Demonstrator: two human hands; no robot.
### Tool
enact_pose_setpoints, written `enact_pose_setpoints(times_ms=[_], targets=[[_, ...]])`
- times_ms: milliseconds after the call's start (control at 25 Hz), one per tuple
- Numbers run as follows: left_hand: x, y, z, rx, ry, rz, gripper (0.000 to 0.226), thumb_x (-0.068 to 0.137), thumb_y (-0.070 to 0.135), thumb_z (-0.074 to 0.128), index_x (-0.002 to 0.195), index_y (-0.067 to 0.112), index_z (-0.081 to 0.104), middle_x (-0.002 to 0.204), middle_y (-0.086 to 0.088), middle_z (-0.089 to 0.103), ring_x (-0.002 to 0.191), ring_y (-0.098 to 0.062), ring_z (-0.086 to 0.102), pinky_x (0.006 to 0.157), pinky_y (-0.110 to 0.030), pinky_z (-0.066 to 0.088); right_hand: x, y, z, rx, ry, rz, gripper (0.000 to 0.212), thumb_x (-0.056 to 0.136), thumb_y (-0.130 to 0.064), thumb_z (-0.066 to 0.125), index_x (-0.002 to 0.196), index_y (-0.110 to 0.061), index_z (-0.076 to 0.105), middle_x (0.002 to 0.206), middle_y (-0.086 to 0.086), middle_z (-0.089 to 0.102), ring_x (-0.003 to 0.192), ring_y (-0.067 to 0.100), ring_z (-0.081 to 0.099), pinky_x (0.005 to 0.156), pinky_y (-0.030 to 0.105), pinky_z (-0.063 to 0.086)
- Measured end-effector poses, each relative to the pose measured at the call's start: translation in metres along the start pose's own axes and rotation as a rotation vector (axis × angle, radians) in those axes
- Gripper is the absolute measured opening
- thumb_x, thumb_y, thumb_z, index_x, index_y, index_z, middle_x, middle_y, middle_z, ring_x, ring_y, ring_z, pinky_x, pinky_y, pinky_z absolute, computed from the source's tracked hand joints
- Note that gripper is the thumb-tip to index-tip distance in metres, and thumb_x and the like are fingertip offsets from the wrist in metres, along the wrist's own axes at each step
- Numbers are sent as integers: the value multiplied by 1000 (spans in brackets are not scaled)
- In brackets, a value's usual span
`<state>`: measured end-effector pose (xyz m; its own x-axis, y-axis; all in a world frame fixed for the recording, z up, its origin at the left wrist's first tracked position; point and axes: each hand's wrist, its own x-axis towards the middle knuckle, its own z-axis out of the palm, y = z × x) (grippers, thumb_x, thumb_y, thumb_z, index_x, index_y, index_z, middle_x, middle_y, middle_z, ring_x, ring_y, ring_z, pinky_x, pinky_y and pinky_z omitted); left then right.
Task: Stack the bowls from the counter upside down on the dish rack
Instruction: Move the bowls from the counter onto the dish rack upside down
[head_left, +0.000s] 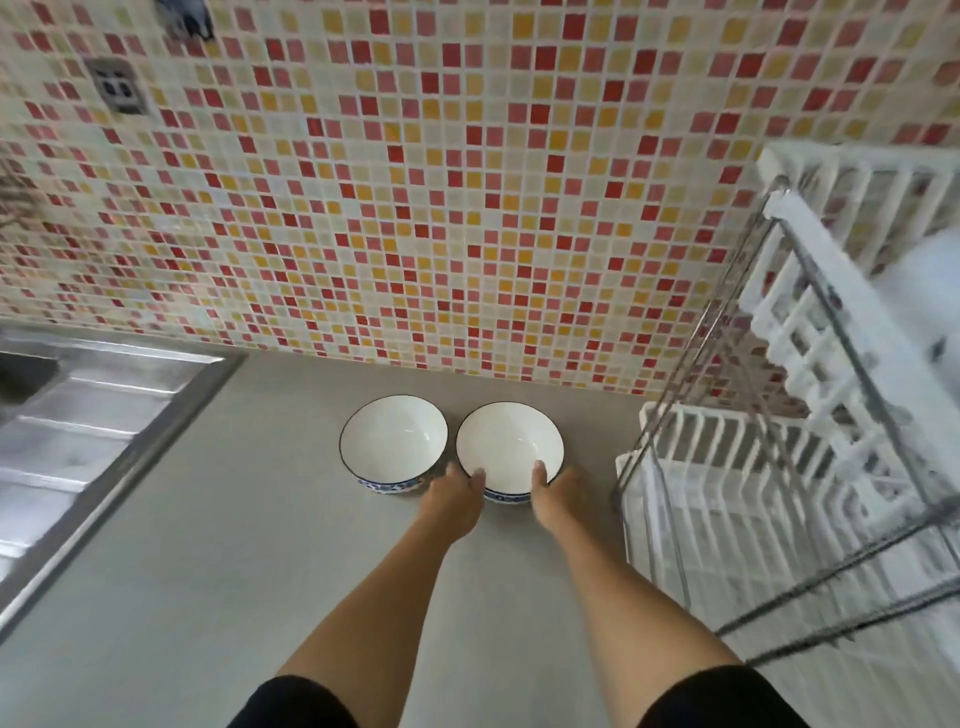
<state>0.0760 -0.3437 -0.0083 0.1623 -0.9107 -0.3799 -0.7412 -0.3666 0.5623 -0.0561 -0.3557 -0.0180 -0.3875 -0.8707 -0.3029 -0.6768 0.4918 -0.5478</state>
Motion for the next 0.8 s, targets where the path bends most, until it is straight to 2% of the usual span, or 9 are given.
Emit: enact_pose_setpoints(times_ms=[120, 200, 240, 320, 400, 480, 600, 720, 800], targets=[[11, 4, 11, -31, -16, -29, 54, 97, 34, 41, 136, -3, 33, 134, -26, 51, 126, -39, 49, 101, -39, 39, 19, 1, 15, 110, -122, 28, 46, 90, -32, 38, 116, 3, 54, 119, 24, 62, 106, 38, 61, 88, 38, 50], [13, 7, 14, -55, 16, -47, 51, 96, 27, 44, 133, -5, 32, 132, -28, 52, 123, -41, 50, 99, -40, 40, 18, 1, 11, 169, -117, 34, 37, 91, -18, 40, 114, 7, 54, 118, 23, 63, 105, 37, 61, 69, 27, 50], [11, 8, 15, -76, 25, -57, 48, 95, 23, 45, 131, -5, 33, 132, -28, 52, 122, -41, 50, 98, -39, 41, 15, 2, 11, 196, -112, 47, 34, 92, -12, 40, 116, 9, 52, 118, 22, 62, 105, 36, 60, 59, 24, 44], [5, 8, 15, -108, 21, -68, 44, 91, 16, 48, 127, -6, 34, 130, -28, 52, 121, -41, 50, 95, -38, 42, 4, 9, 13, 285, -77, 49, 32, 93, -6, 38, 118, 12, 48, 116, 21, 60, 102, 35, 61, 54, 23, 38], [-5, 3, 16, -90, 7, -55, 47, 90, 11, 51, 129, -6, 31, 130, -26, 53, 121, -39, 51, 93, -36, 43, -14, 22, 20, 375, -48, -2, 30, 93, -5, 36, 116, 12, 46, 114, 17, 59, 97, 33, 61, 53, 14, 47], [-20, -8, 13, -34, 3, -42, 53, 89, 8, 50, 135, -4, 26, 131, -25, 53, 121, -39, 52, 93, -36, 44, -30, 41, 25, 429, -48, -63, 29, 92, -11, 34, 110, 8, 46, 112, 20, 60, 93, 34, 61, 63, 19, 55], [-48, -27, 2, 63, 31, -48, 58, 90, 3, 44, 142, 0, 18, 127, -24, 55, 117, -40, 54, 90, -39, 45, -64, 59, 18, 418, -111, -133, 18, 96, -7, 34, 108, 1, 45, 102, 13, 56, 87, 23, 52, 63, 19, 39], [-96, -43, -14, 53, 136, 26, 67, 87, -3, 37, 148, 10, 12, 117, -25, 57, 108, -41, 56, 84, -41, 45, -111, 66, 3, 446, -158, -253, 32, 97, -4, 33, 128, 0, 41, 121, 16, 56, 104, 25, 54, 73, 17, 33], [-135, -52, -25, 8, 249, 111, 64, 88, -5, 34, 147, 13, 18, 103, -24, 60, 96, -41, 57, 76, -41, 45, -144, 64, -10, 432, -142, -339, 40, 96, -3, 33, 136, -3, 35, 131, 17, 54, 116, 28, 53, 80, 16, 34]])
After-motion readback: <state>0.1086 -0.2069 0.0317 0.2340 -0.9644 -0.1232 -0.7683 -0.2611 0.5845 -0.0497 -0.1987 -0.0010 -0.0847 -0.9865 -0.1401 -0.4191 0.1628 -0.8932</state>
